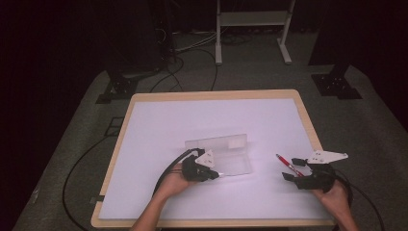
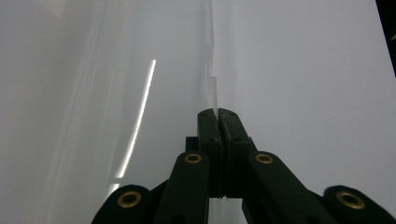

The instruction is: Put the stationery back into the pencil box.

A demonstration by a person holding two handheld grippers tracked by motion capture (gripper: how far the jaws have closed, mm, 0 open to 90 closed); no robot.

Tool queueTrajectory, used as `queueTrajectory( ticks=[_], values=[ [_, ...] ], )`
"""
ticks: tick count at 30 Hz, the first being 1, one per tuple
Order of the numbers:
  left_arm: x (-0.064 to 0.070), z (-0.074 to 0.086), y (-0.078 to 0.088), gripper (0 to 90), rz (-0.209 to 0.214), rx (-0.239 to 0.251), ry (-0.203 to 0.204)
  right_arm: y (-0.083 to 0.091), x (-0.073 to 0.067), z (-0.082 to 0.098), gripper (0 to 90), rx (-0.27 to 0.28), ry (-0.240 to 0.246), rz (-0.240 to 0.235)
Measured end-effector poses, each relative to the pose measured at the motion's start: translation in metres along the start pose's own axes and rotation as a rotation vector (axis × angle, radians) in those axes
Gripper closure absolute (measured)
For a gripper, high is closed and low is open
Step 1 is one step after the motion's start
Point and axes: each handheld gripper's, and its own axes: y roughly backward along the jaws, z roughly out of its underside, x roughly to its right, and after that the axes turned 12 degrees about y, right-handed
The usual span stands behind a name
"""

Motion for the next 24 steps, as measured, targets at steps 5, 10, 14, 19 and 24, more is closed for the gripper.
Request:
queueTrajectory(
  ticks=[5,10,14,19,24],
  values=[
    [-0.0005,0.0035,-0.0037,89.5,0.005,-0.01,0.001,-0.0015,0.0005,-0.0001,27.9,-0.006,0.0,0.002],
    [-0.0014,0.0067,-0.0064,89.4,0.013,-0.009,0.013,-0.0027,0.001,-0.0004,28.5,-0.011,0.003,0.003],
    [-0.0019,0.0083,-0.0065,89.2,0.02,-0.007,0.013,-0.0034,0.0022,0.0004,29.0,-0.012,-0.001,0.002],
    [-0.0025,0.0088,-0.0059,88.6,0.025,-0.008,0.016,-0.0048,0.0028,0.0004,29.1,-0.019,-0.002,0.0],
    [-0.0024,0.0098,-0.0045,77.4,0.039,-0.003,0.024,-0.0057,0.0036,0.0009,29.2,-0.021,-0.003,0.0]
  ],
)
